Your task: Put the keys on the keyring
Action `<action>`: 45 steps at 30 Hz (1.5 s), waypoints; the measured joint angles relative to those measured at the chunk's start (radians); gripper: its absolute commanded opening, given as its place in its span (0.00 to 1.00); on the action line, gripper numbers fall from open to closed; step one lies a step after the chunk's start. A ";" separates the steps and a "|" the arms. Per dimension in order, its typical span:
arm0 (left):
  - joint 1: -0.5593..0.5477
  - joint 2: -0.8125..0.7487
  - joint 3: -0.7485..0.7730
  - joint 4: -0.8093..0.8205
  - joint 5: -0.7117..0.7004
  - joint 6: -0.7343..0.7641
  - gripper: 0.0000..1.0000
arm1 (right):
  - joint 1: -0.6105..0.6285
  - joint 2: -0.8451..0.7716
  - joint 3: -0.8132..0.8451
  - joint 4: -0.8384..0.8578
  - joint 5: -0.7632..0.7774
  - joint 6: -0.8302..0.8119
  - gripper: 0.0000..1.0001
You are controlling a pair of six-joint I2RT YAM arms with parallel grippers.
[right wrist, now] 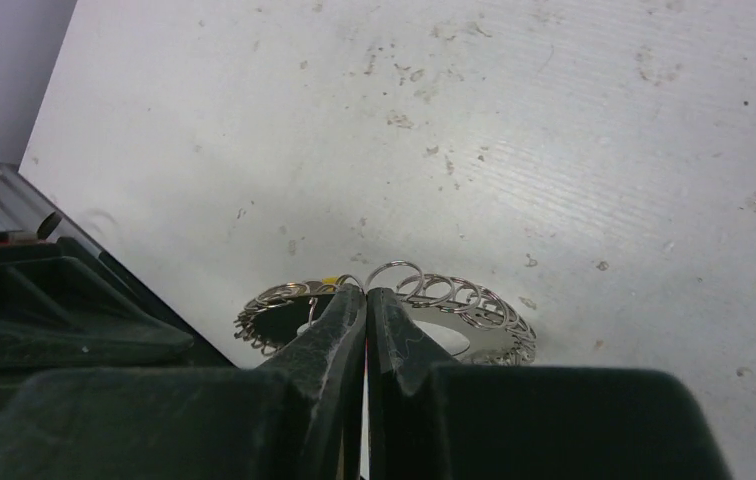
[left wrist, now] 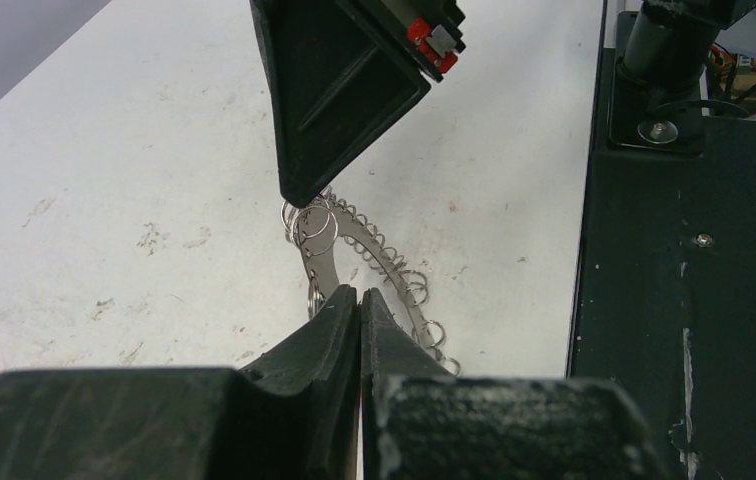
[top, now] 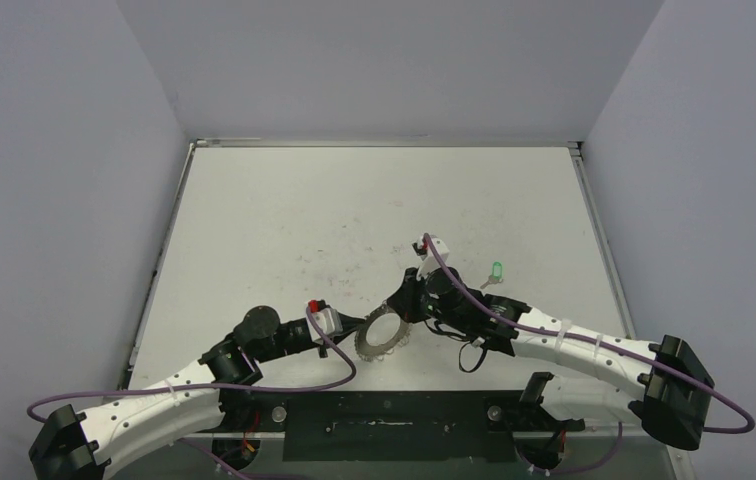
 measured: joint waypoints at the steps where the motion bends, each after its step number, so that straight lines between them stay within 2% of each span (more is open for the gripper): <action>1: 0.000 0.000 0.000 0.000 0.000 0.000 0.00 | -0.004 0.001 -0.005 -0.001 0.014 0.013 0.00; 7: -0.004 0.001 0.000 0.000 -0.001 0.000 0.01 | -0.006 0.016 -0.021 -0.005 0.034 0.049 0.00; 10: -0.004 0.007 0.000 0.000 -0.003 0.000 0.16 | -0.006 0.025 -0.021 -0.010 0.033 0.048 0.00; 16: -0.009 0.025 0.000 0.001 -0.016 -0.001 0.34 | -0.006 0.023 -0.021 -0.017 0.032 0.047 0.00; 21: -0.020 0.061 0.000 0.004 -0.040 0.001 0.44 | -0.006 0.015 -0.021 -0.027 0.029 0.048 0.00; 30: -0.047 0.170 0.000 0.068 -0.119 0.009 0.48 | -0.006 0.008 -0.021 -0.039 0.025 0.056 0.00; 38: -0.127 0.325 0.029 0.133 -0.225 0.067 0.52 | -0.006 0.008 -0.021 -0.045 0.022 0.061 0.00; 45: -0.168 0.442 0.085 0.215 -0.318 0.114 0.44 | -0.006 0.008 -0.021 -0.046 0.017 0.067 0.00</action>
